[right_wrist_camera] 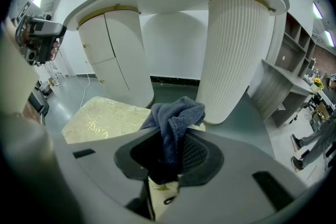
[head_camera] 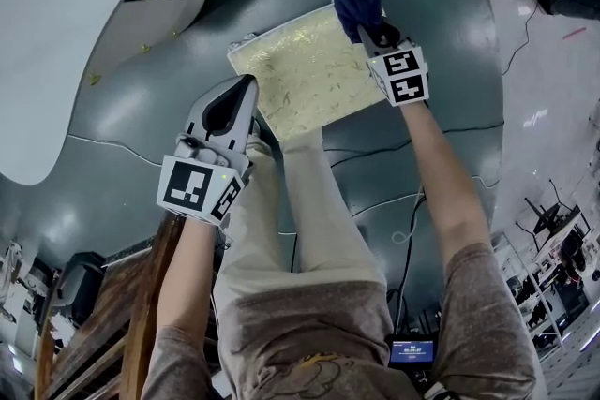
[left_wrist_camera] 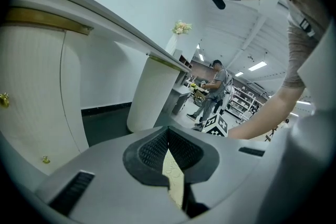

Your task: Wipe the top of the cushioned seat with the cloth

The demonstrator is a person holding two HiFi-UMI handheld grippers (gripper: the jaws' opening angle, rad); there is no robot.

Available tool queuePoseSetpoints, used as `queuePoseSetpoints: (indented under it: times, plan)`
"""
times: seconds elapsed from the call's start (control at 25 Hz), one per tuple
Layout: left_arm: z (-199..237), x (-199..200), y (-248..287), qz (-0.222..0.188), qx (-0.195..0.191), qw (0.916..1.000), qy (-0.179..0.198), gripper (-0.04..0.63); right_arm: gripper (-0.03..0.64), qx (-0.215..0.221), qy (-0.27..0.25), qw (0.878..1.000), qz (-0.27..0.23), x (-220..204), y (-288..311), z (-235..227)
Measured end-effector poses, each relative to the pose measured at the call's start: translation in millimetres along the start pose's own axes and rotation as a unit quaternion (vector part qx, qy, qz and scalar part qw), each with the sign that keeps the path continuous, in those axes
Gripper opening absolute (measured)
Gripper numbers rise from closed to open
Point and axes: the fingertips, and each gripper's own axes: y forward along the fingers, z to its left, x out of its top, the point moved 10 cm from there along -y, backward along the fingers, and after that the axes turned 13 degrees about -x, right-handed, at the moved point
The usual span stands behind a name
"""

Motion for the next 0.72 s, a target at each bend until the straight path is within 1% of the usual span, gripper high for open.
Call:
queuePoseSetpoints:
  times: [0.16, 0.28, 0.52, 0.72]
  plan:
    - [-2, -1, 4, 0.003, -0.002, 1.0, 0.001, 0.015, 0.092, -0.003, -0.001, 1.0, -0.002, -2, 0, -7]
    - [-3, 0, 4, 0.004, -0.005, 1.0, 0.002, 0.015, 0.092, -0.014, 0.005, 1.0, 0.001, -4, -1, -15]
    - [-4, 0, 3, 0.007, -0.009, 0.9999, 0.002, 0.015, 0.092, -0.043, 0.032, 0.998, 0.019, -13, -2, -32]
    - [-6, 1, 4, 0.007, -0.014, 0.9999, 0.004, 0.015, 0.092, -0.066, 0.039, 0.996, 0.041, -20, -6, -45]
